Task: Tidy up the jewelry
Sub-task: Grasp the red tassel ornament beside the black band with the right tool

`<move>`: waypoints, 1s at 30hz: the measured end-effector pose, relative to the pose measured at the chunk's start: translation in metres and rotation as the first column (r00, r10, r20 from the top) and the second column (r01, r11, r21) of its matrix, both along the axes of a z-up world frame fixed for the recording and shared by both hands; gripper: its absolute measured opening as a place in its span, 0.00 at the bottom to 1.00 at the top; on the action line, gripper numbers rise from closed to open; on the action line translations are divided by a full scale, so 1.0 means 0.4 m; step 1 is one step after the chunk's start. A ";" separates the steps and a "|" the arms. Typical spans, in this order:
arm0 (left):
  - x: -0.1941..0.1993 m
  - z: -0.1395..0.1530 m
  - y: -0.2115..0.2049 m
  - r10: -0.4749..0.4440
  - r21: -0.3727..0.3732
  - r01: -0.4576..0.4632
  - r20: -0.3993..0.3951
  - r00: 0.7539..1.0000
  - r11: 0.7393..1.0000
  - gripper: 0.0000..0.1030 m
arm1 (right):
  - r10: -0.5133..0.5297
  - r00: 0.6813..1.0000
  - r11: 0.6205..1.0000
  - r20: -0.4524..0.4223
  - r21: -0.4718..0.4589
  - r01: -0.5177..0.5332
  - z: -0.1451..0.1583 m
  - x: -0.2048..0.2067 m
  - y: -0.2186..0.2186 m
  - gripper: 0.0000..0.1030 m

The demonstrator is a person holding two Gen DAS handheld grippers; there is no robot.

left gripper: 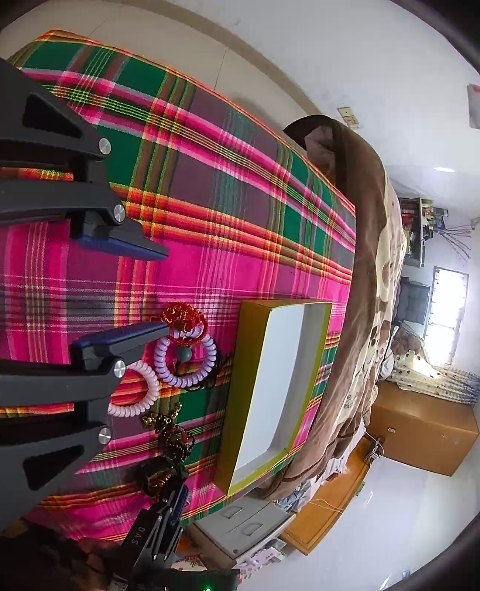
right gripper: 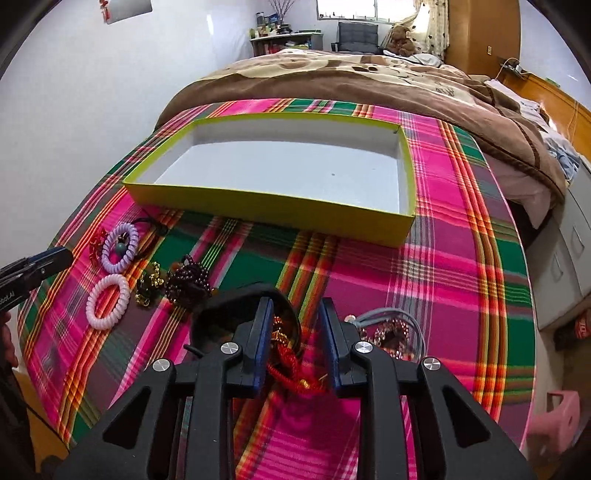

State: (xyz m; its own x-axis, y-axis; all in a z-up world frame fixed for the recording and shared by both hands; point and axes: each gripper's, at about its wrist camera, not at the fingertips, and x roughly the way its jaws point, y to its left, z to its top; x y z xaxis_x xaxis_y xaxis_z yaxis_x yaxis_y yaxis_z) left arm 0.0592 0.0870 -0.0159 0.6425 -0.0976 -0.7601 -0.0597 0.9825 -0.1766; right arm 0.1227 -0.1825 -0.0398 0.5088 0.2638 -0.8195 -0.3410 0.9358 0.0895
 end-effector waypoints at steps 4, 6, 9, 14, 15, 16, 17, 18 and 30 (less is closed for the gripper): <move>0.002 -0.005 0.011 -0.001 -0.015 0.001 -0.005 1.000 1.000 0.33 | 0.011 1.000 1.000 -0.008 0.001 -0.011 0.004 0.003 0.003 0.09; 0.003 -0.006 0.016 -0.004 -0.027 0.004 -0.006 1.000 1.000 0.33 | 0.013 1.000 1.000 -0.003 -0.014 -0.013 0.005 -0.001 0.010 0.08; 0.009 -0.012 0.019 -0.022 -0.058 0.021 -0.017 1.000 0.998 0.33 | 0.006 1.000 1.000 0.004 -0.001 -0.006 0.007 -0.009 0.005 0.06; 0.021 -0.014 0.008 -0.052 -0.062 0.051 -0.010 0.999 0.997 0.33 | -0.046 0.999 0.996 0.013 0.081 0.045 0.023 -0.022 -0.028 0.05; 0.027 -0.017 0.003 -0.058 -0.059 0.057 -0.010 0.998 0.997 0.33 | -0.058 0.998 0.994 0.016 0.096 0.056 0.027 -0.024 -0.033 0.05; 0.036 -0.023 -0.003 -0.062 -0.043 0.061 -0.020 0.998 0.997 0.34 | -0.065 0.998 0.993 0.020 0.102 0.063 0.030 -0.024 -0.035 0.05; 0.045 -0.027 -0.007 -0.062 -0.031 0.061 -0.032 0.998 0.998 0.34 | -0.073 0.997 0.991 0.026 0.117 0.069 0.035 -0.027 -0.039 0.05; 0.049 -0.028 -0.008 -0.064 -0.031 0.063 -0.033 0.997 0.998 0.35 | -0.075 0.997 0.989 0.027 0.131 0.071 0.038 -0.027 -0.041 0.05; 0.092 -0.054 -0.012 -0.044 -0.005 0.044 -0.056 0.997 0.999 0.34 | -0.173 0.985 0.947 0.025 0.279 0.160 0.064 -0.042 -0.094 0.05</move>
State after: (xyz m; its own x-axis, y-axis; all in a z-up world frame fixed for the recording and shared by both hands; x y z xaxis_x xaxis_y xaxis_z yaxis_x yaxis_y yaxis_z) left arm 0.0961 0.0821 -0.0376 0.5941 -0.1276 -0.7942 -0.0261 0.9838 -0.1776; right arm 0.1057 -0.2200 -0.0142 0.6017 0.3834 -0.7007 -0.1929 0.9211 0.3383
